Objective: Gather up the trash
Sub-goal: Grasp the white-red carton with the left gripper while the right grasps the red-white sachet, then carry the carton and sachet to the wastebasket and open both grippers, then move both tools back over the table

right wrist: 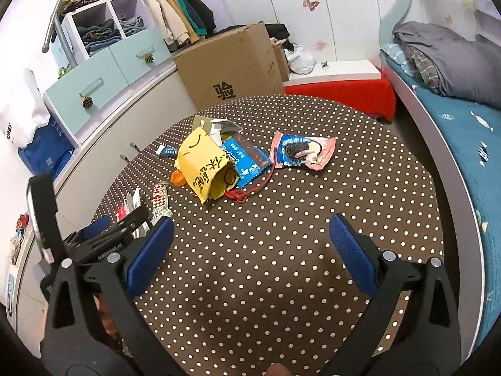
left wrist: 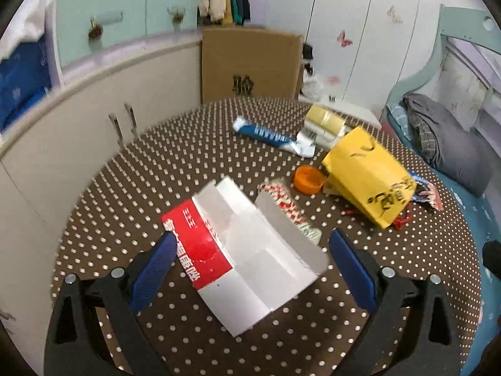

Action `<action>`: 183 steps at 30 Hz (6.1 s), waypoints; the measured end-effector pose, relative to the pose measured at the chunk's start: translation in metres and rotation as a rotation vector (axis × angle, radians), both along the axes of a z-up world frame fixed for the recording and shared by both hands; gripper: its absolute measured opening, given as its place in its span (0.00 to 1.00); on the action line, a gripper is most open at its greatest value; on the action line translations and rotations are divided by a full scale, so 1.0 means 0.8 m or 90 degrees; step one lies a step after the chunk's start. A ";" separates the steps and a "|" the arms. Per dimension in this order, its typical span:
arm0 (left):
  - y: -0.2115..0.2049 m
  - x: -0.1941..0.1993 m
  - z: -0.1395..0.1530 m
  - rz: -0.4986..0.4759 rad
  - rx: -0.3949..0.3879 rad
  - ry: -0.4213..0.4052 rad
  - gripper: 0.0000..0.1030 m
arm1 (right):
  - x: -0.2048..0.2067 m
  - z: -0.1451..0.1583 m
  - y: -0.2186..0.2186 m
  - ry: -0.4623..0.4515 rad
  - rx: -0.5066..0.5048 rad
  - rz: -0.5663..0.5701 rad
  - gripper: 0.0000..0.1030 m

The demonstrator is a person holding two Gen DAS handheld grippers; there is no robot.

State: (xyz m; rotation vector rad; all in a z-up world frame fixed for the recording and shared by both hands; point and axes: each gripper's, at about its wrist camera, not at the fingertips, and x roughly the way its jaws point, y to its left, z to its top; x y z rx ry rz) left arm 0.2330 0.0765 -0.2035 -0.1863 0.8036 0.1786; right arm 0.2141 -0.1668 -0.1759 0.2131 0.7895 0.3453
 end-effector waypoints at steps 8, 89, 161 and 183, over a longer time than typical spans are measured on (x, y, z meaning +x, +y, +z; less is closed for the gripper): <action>0.053 -0.016 -0.014 -0.020 -0.044 0.034 0.85 | 0.010 -0.020 0.051 0.029 -0.021 0.093 0.94; -0.298 -0.007 0.141 -0.450 -0.061 -0.169 0.67 | -0.053 0.094 -0.292 -0.161 0.023 -0.182 0.18; -0.368 0.034 0.129 -0.410 0.053 -0.119 0.94 | -0.014 0.044 -0.303 -0.075 0.088 -0.252 0.94; -0.086 -0.008 0.107 -0.178 0.055 -0.139 0.95 | 0.043 0.048 -0.058 -0.060 0.006 0.013 0.94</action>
